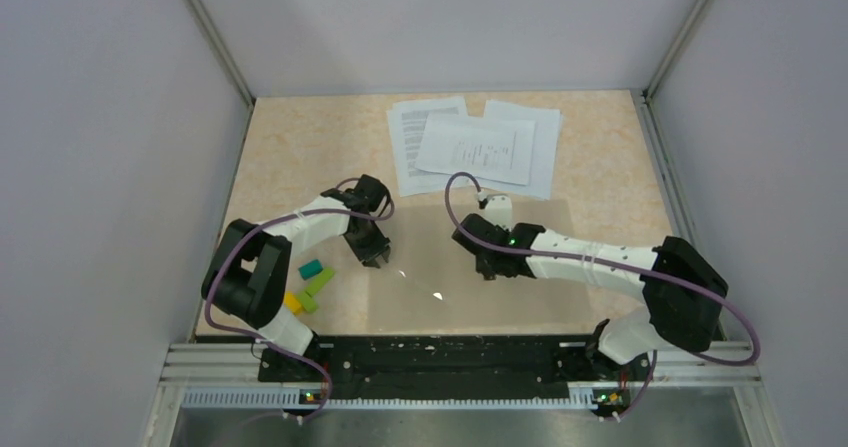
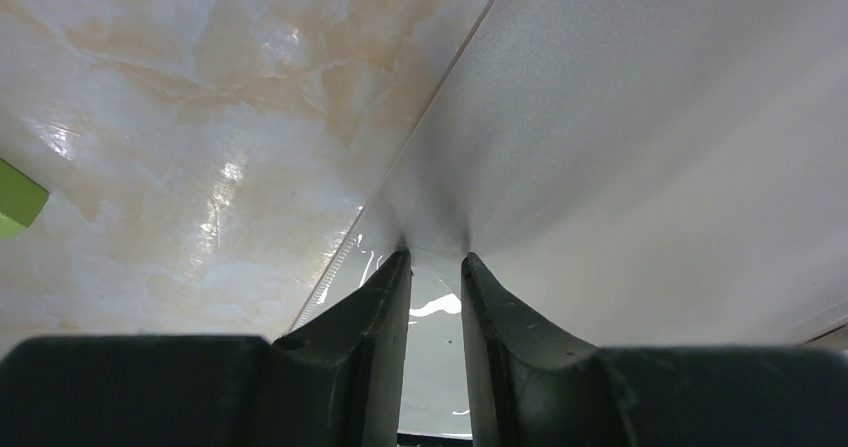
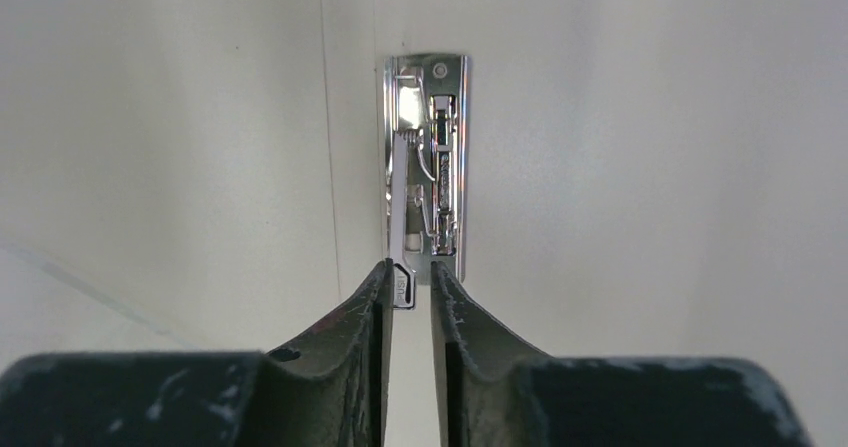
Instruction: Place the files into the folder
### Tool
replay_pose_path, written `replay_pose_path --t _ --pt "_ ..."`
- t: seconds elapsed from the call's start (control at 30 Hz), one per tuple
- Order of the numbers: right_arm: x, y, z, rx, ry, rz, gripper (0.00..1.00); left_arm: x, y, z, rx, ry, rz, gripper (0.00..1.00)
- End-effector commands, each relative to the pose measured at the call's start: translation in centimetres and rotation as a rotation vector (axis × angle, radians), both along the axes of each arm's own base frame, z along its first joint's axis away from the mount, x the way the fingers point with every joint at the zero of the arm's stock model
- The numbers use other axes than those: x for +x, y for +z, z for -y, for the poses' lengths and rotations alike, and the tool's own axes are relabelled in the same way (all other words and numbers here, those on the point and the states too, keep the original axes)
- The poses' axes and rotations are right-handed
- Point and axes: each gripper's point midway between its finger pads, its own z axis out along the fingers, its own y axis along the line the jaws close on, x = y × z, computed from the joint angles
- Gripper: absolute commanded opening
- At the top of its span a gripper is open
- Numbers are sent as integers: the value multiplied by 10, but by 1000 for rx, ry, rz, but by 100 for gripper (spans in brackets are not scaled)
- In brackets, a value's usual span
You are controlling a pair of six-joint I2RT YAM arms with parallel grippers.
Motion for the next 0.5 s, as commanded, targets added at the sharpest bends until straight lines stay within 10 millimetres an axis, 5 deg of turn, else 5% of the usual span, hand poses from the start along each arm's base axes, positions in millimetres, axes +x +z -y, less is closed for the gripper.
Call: replay_pose_path --t 0.0,0.17,0.3,0.37,0.47 --pt "10 27 8 -16 45 19 23 -9 -18 -36 171 -26 -33 32" --pt "31 56 0 139 50 57 37 0 -7 -31 151 -61 2 33" --pt "37 59 10 246 21 49 40 11 6 -23 123 -99 41 34" --pt "34 54 16 295 14 31 38 18 17 -17 98 -125 75 36" --pt "22 38 22 314 17 -27 22 32 38 -6 53 -168 140 38"
